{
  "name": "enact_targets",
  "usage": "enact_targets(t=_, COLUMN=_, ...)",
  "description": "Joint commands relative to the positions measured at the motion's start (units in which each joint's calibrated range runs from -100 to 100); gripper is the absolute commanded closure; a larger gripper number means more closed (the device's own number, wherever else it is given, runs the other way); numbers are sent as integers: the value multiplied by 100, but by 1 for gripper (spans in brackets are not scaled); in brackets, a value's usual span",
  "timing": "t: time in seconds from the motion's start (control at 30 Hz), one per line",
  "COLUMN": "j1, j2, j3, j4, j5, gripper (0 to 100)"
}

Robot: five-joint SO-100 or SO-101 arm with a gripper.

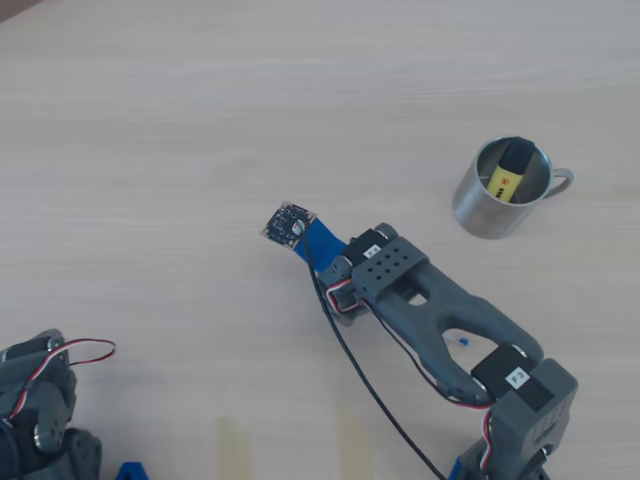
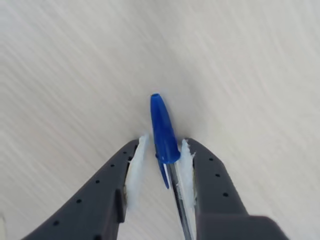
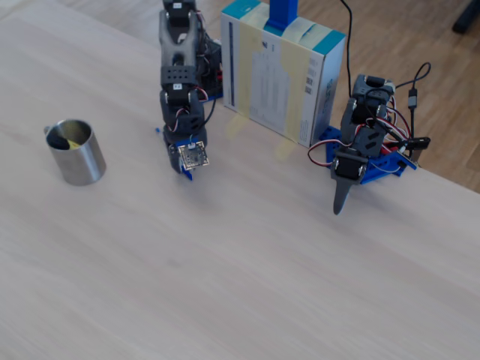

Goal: Grab the blue pen and put it in the silver cup.

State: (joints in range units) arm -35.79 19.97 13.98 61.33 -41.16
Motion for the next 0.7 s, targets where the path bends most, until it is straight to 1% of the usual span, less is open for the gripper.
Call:
enact_targets(t=0.0, j1=-43, j2=-43, j3=94, j4=49, j5=-35, gripper=89)
enact_targets(t=0.1, j1=-51, j2=-43, j3=103, j4=92, j5=-145, gripper=89)
enact_targets(t=0.23, j1=-43, j2=-52, j3=158, j4=101, j5=-176, gripper=98)
enact_targets(t=0.67, j1=-60, j2=-60, j3=158, j4=92, j5=-176, gripper=98)
